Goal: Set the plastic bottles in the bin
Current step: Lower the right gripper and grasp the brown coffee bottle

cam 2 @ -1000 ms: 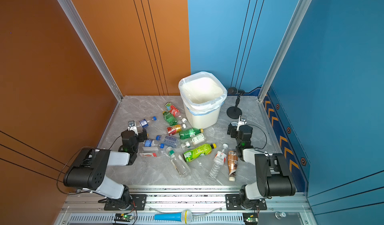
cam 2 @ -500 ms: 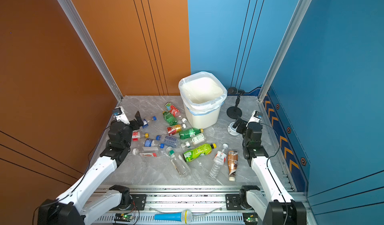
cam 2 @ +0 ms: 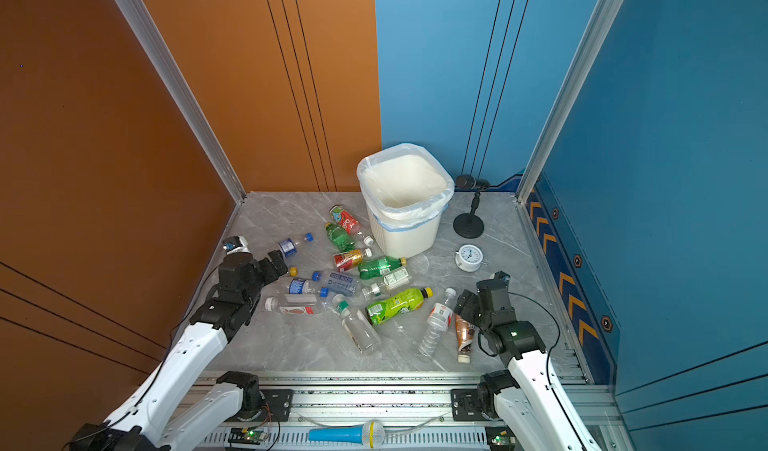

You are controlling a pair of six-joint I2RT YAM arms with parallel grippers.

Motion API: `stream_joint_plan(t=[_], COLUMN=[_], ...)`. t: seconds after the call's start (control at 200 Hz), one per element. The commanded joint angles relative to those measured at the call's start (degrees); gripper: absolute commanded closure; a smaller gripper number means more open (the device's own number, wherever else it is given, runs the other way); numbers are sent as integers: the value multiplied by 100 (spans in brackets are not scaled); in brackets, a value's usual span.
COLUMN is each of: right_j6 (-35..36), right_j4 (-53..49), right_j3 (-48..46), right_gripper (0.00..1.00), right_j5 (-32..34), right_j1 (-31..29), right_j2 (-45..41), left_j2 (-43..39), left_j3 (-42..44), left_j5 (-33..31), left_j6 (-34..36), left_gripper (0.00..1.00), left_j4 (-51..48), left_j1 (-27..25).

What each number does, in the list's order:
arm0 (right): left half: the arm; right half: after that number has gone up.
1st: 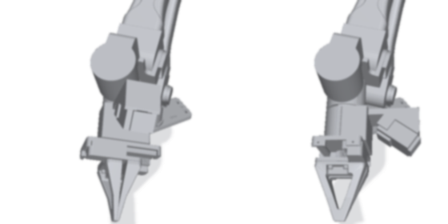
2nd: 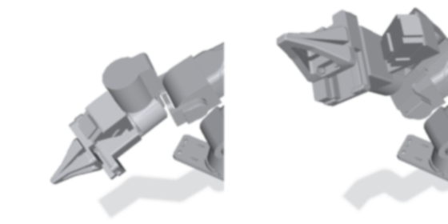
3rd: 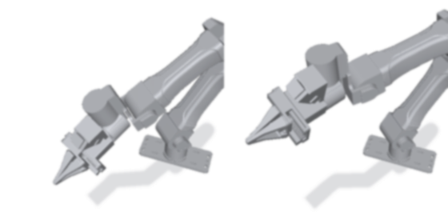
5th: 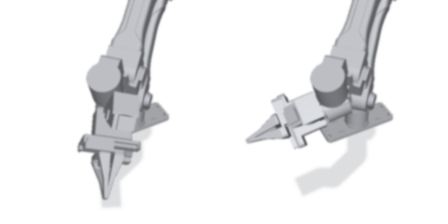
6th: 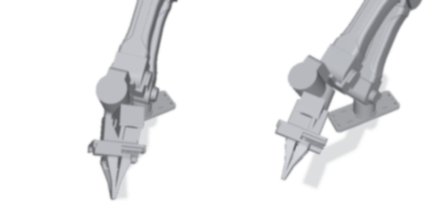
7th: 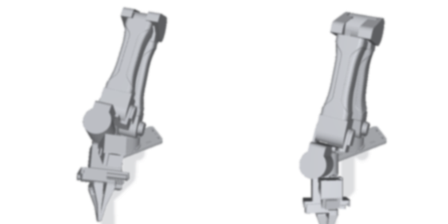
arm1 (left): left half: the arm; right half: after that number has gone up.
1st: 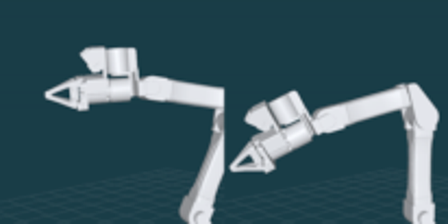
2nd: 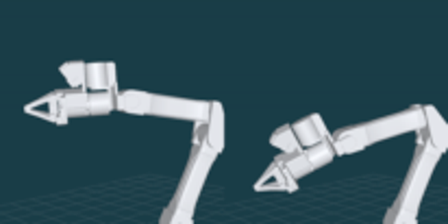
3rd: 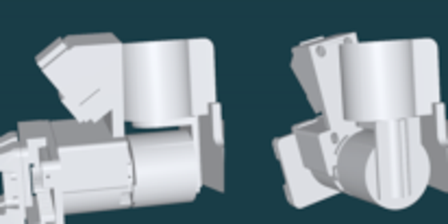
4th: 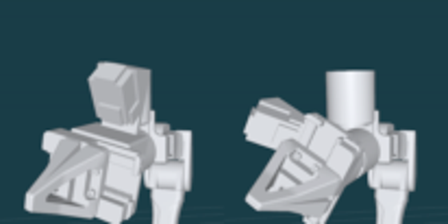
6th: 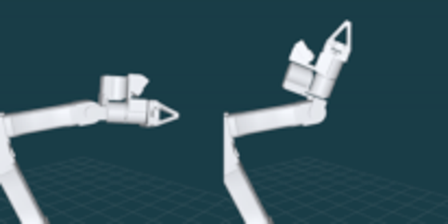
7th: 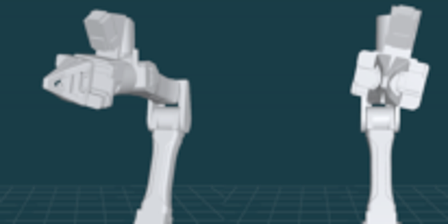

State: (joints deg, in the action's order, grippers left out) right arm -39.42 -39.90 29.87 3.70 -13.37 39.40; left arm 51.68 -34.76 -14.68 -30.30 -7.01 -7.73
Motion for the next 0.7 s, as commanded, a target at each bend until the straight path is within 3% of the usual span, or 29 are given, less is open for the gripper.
stream_joint_plan(t=[0.0,0.376,0.696], right_j6=[-390,-589,-539], right_j4=[-369,644,1019], right_j3=[-287,-813,-719], right_gripper=[14,21,48], right_j5=[181,388,563], right_j1=[-97,-167,-153], right_j2=[118,708,1052], left_j2=[-60,-226,-282], left_j3=[-66,66,71], left_j5=[200,386,534], left_j6=[-222,-465,-651], left_gripper=[2,2,2], left_j4=[-239,-310,-567], left_j1=[85,305,548])
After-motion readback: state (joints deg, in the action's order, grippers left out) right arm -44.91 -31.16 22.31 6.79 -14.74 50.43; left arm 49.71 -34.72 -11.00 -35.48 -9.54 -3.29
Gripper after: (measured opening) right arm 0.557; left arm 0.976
